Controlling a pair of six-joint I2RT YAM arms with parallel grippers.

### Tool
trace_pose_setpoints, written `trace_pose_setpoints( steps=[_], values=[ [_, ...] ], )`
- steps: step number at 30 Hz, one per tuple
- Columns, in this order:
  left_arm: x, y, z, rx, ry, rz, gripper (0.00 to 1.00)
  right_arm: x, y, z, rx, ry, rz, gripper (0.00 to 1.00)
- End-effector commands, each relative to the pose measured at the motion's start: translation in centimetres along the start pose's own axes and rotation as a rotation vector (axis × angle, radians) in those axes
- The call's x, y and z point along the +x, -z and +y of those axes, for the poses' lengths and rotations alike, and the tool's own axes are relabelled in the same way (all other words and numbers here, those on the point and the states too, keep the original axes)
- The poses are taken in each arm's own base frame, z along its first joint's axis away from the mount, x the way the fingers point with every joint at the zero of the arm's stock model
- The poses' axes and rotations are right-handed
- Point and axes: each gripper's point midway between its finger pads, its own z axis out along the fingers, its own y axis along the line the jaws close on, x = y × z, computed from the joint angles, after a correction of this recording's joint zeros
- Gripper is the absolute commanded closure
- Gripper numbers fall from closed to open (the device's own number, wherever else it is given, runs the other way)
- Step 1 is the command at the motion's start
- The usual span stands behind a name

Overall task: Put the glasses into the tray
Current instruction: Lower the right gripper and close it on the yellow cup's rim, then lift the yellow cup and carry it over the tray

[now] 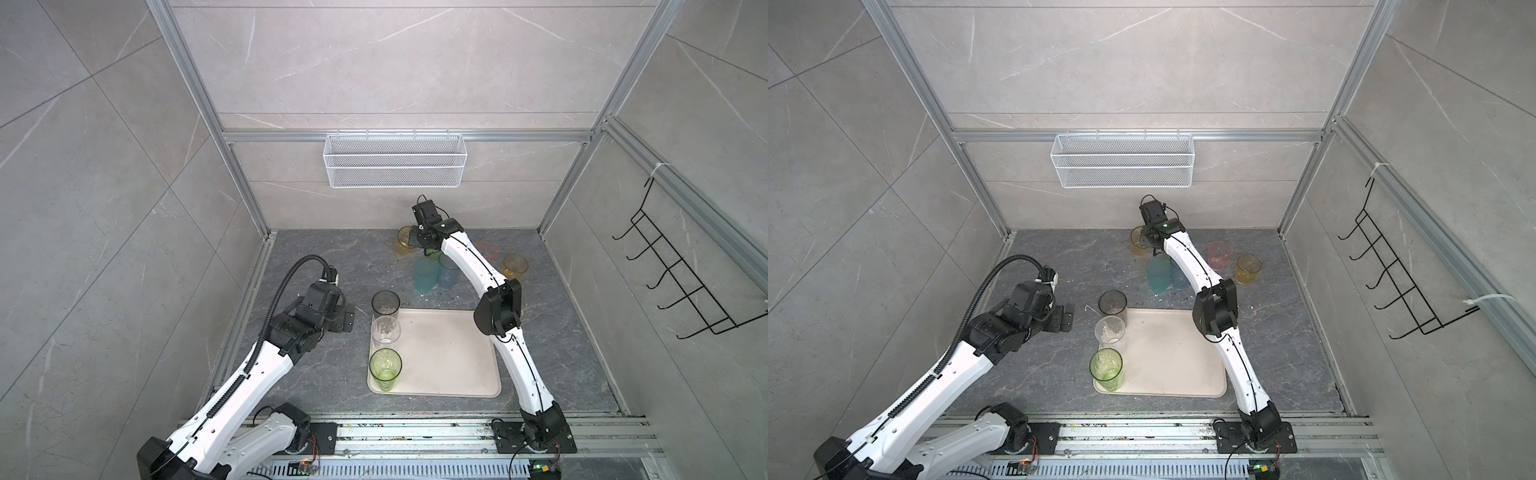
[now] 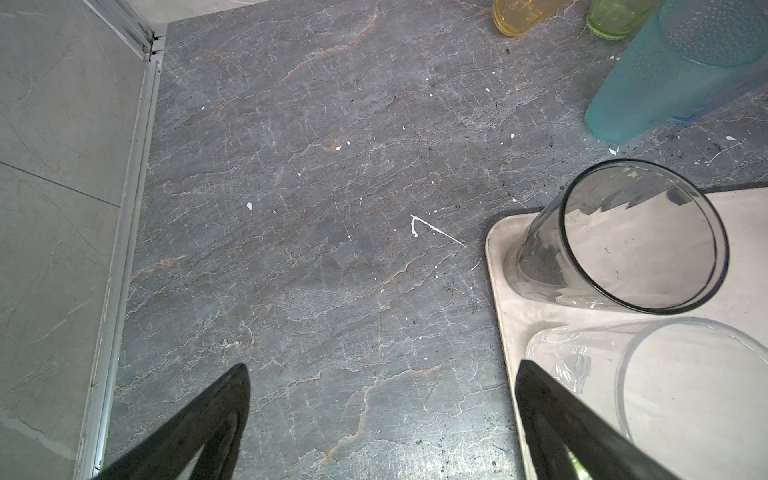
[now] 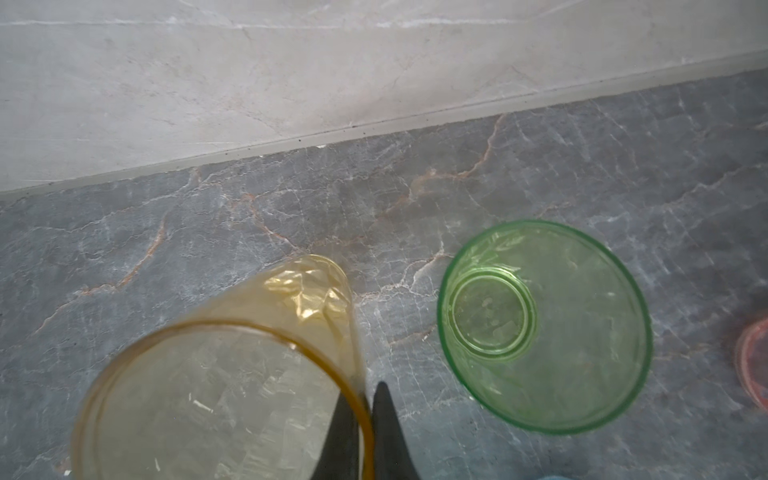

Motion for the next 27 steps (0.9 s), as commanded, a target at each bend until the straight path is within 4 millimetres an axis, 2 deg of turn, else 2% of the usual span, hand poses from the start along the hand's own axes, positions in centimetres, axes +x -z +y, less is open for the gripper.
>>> trace_pose_setpoints(
  steps=[1, 7, 16, 21, 27],
  values=[
    [-0.5, 0.0, -0.2, 0.014, -0.013, -0.015, 0.01, -0.7, 1.0, 0.6, -0.035, 0.012, 0.001, 1.0],
    [-0.6, 0.2, -0.1, 0.013, -0.009, -0.022, 0.01, -2.0, 4.1, 1.4, -0.079, 0.028, -0.01, 1.0],
    [-0.6, 0.5, 0.0, 0.011, -0.004, -0.033, 0.01, -4.5, 13.0, 1.7, -0.136, 0.1, -0.045, 1.0],
    [-0.8, 0.7, 0.0, 0.015, -0.002, -0.038, 0.01, -4.3, 17.6, 0.8, -0.133, 0.146, -0.028, 1.0],
    [-0.9, 1.0, 0.1, 0.016, 0.003, -0.051, 0.01, -2.5, 22.0, -0.9, -0.109, 0.19, 0.03, 1.0]
  ],
)
